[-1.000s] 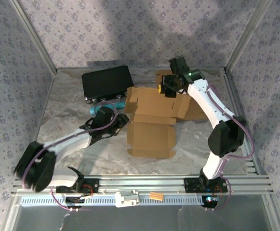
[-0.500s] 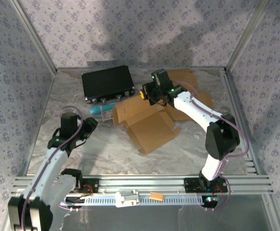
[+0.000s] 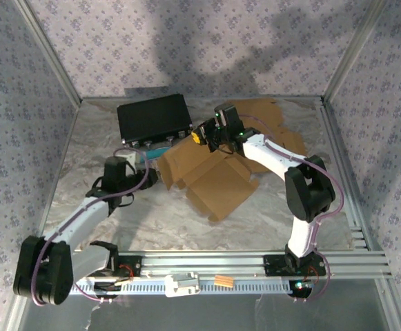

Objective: Fold the paper box

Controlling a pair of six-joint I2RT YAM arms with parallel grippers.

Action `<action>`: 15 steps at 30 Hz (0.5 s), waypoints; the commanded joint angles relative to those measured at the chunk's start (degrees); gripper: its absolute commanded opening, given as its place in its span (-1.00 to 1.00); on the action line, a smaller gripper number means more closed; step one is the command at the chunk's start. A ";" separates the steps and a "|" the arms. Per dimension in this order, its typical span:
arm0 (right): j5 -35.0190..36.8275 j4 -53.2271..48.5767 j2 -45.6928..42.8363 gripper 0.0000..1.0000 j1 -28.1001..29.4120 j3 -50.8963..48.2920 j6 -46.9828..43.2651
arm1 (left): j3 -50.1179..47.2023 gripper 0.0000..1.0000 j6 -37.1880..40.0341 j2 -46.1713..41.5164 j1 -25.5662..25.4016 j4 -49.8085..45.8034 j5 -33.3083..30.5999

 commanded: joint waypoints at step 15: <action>-3.27 3.15 0.83 -1.00 -0.19 -1.02 -1.90 | 3.56 0.10 5.74 5.53 -9.14 9.67 -2.15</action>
